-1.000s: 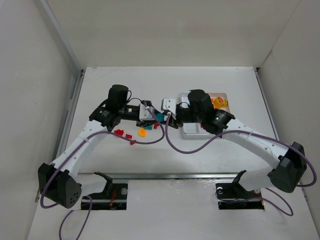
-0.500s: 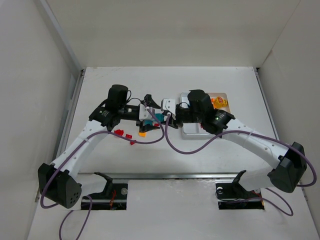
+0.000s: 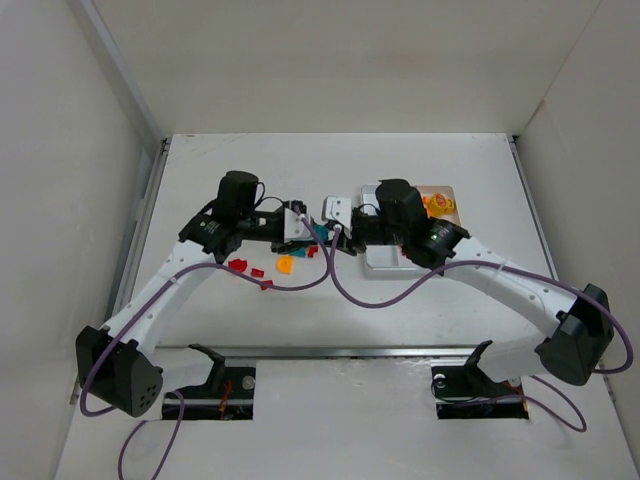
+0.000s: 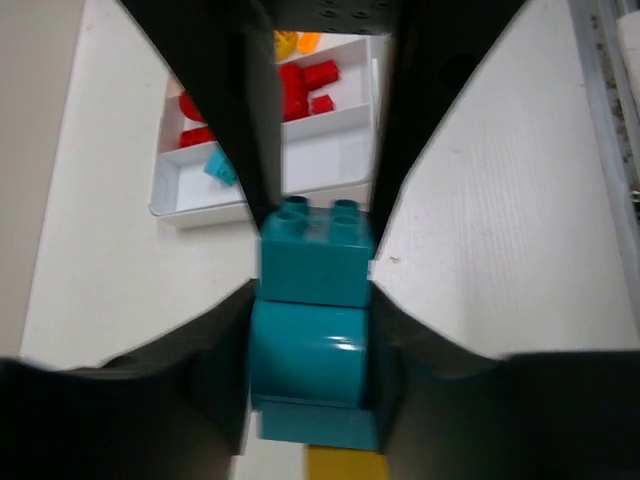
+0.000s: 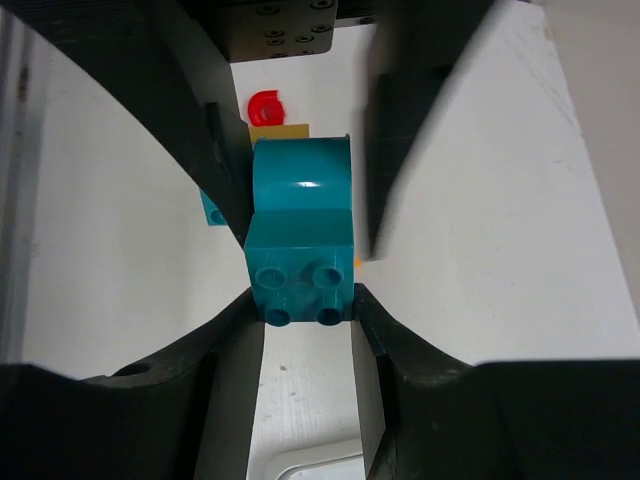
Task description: Sort the legos into containers by color
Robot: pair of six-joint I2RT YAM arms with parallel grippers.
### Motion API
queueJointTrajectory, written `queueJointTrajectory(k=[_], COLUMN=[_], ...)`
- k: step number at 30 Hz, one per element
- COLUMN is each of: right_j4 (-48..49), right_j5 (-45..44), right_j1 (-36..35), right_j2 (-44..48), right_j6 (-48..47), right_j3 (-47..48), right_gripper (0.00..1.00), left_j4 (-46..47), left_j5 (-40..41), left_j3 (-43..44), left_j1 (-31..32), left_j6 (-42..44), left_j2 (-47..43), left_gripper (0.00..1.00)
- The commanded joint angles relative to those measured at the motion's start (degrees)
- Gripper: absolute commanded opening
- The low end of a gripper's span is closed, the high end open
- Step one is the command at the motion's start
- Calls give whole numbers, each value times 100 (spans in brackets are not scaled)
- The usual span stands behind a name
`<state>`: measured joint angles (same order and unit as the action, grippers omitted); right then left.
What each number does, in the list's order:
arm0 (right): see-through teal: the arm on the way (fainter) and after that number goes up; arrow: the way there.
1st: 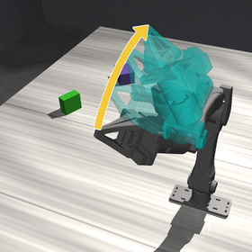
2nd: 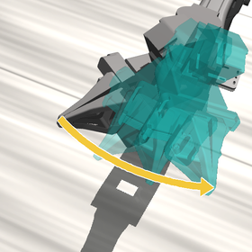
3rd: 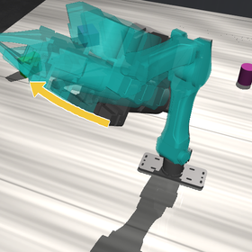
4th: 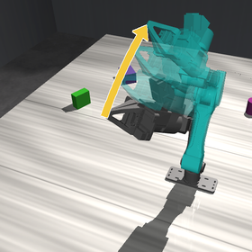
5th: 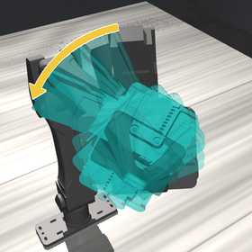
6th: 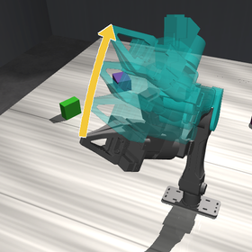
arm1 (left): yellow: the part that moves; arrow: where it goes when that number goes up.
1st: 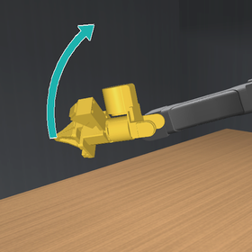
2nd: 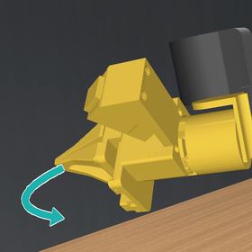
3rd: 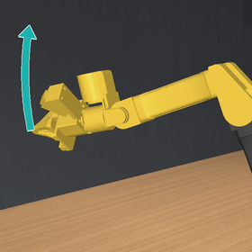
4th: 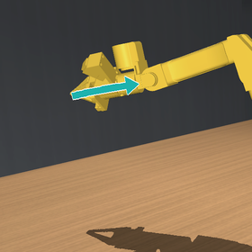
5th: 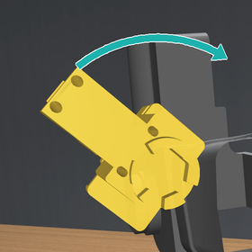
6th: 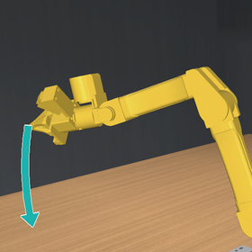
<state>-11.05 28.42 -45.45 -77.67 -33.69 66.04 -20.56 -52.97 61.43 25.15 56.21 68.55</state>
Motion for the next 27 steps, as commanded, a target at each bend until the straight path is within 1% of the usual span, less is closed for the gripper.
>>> queueJointTrajectory(k=[1, 4, 5, 8, 9, 11, 12, 13, 14, 15, 16, 17, 19, 22, 23, 24, 27], right_j4=[252, 305, 305, 305, 305, 305, 305, 409, 524, 673, 1022, 1200, 1438, 1361, 1142, 983, 378], right_j5=[199, 120, 6, -494, -809, -812, -603, -462, -365, -312, -259, -259, -372, -697, -994, -1119, -1655], right_j1=[-52, -52, -52, -52, 79, 412, 641, 1113, 1344, 1555, 1922, 2091, 2268, 2269, 2269, 2269, 2321], right_j2=[112, 112, 112, 112, 112, 182, 252, 304, 418, 489, 542, 542, 473, -247, -466, -886, -1556], right_j6=[-32, -32, -32, 90, 91, 440, 599, 783, 1194, 1398, 1601, 2029, 2322, 2762, 2859, 2859, 3158], right_j3=[181, 181, 181, 129, 128, -20, -21, -143, -231, -345, -485, -765, -952, -953, -892, -735, -348], right_gripper=[0, 0, 0, 0, 0, 0, 0, 0, 0, 0, 0, 0, 0, 0, 0, 0, 0], left_j4=[17, 17, 17, -106, -106, -229, -230, -308, -361, -361, -361, -300, -177, 148, 227, 358, 552], left_j5=[296, 243, 243, 322, 322, 515, 516, 594, 595, 647, 648, 709, 771, 832, 832, 832, 832], left_j3=[27, 27, 27, 27, 27, -26, -78, -78, -78, -78, -139, -140, -201, -254, -254, -254, -254], left_j1=[-10, -10, -10, -10, -10, -10, -10, -10, 42, 43, 43, 43, 96, 96, 96, 96, 96], left_j6=[92, 92, 92, 92, 92, 163, 232, 311, 312, 312, 312, 312, 242, -91, -188, -276, -610], left_j2=[-97, -97, -97, -149, -149, -149, -149, -149, -202, -202, -254, -255, -255, -255, -255, -307, -308], left_gripper=[32, 12, 0, 0, 0, 0, 0, 0, 0, 0, 0, 0, 0, 0, 0, 0, 0])
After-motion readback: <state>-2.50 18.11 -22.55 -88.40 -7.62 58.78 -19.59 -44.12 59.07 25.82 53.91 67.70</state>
